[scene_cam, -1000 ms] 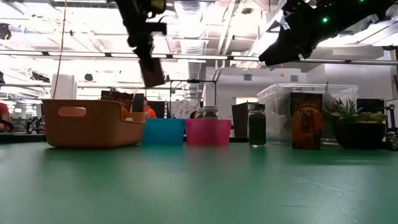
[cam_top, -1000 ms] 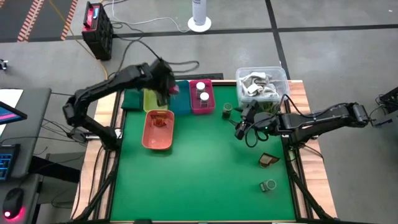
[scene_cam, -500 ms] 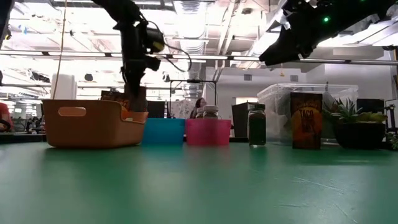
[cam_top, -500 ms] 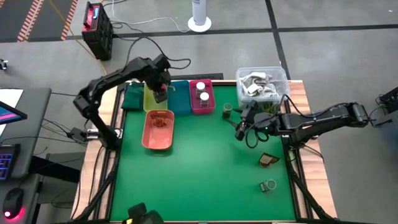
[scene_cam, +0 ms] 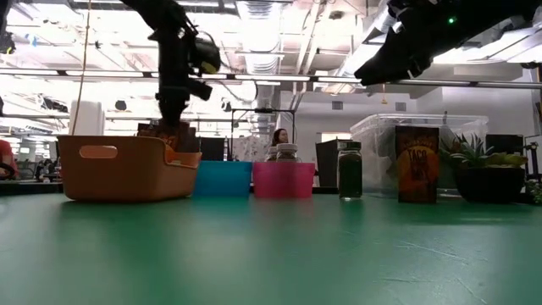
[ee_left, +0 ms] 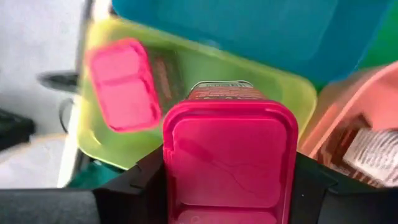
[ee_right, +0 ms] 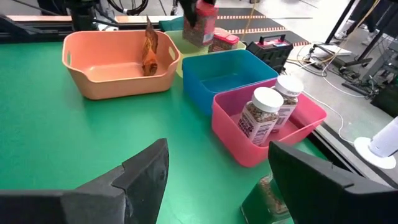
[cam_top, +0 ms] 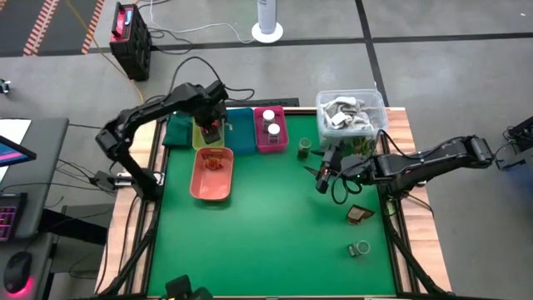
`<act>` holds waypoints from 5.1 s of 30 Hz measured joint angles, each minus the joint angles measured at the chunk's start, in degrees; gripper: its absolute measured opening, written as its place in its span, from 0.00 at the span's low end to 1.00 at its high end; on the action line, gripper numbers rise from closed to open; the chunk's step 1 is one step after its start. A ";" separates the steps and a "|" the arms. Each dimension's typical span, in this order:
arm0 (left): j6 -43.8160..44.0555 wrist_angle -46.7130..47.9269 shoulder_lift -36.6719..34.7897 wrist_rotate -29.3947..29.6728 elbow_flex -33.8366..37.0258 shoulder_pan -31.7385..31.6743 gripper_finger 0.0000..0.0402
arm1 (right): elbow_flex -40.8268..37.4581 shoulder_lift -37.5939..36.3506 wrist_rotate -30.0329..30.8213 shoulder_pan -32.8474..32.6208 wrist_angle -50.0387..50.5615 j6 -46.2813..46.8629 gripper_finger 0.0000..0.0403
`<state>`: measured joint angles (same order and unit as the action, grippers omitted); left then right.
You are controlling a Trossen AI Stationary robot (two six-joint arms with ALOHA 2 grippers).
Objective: Sort spices by type
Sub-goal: Put the red seasoning can into the yellow bin, then put the top green seasoning bottle into the blue bin
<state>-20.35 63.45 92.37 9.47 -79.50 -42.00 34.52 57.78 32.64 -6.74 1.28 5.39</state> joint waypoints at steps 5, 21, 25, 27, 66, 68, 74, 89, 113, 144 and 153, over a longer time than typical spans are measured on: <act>-0.61 -4.51 -3.09 1.14 4.89 -0.24 0.52 | 0.00 0.00 0.04 0.06 -0.68 0.59 0.75; -1.83 -20.82 -3.64 1.46 19.80 -2.36 0.56 | 0.00 0.00 0.13 0.00 -0.70 0.77 0.75; -1.53 -21.05 -3.66 1.14 19.82 -2.36 0.61 | 0.00 0.00 0.14 0.00 -0.72 0.76 0.75; -1.60 -21.14 -3.66 0.93 19.82 -2.36 0.63 | 0.00 0.00 0.13 -0.02 -0.76 0.78 0.75; 0.40 -18.81 -3.66 -8.62 6.32 -1.36 0.77 | -0.02 0.02 0.15 0.04 -0.66 0.35 0.75; 1.51 -19.28 -3.66 -11.68 5.63 0.12 0.77 | -0.01 0.00 0.15 0.22 -0.60 0.33 0.75; 2.17 -22.94 -3.66 -11.59 5.50 8.93 0.77 | -0.02 0.02 0.15 1.50 -0.28 0.41 0.75; 3.43 -37.49 4.65 -9.85 -0.15 21.75 0.77 | -0.03 -0.41 -1.50 2.80 4.65 5.31 0.75; 1.79 -57.00 26.92 -17.20 -16.36 24.39 0.77 | -0.07 -8.72 0.70 0.87 19.15 14.27 0.75; 7.39 -62.47 29.20 -11.61 -14.41 24.79 0.77 | 0.02 -8.78 5.24 0.45 12.96 10.78 0.75; 7.42 -58.13 26.17 -8.36 -14.39 25.47 0.77 | 0.02 -8.76 5.22 -0.25 13.08 10.60 0.75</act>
<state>-12.93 5.32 118.54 1.12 -93.89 -16.53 34.54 49.01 37.87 -6.99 14.36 15.99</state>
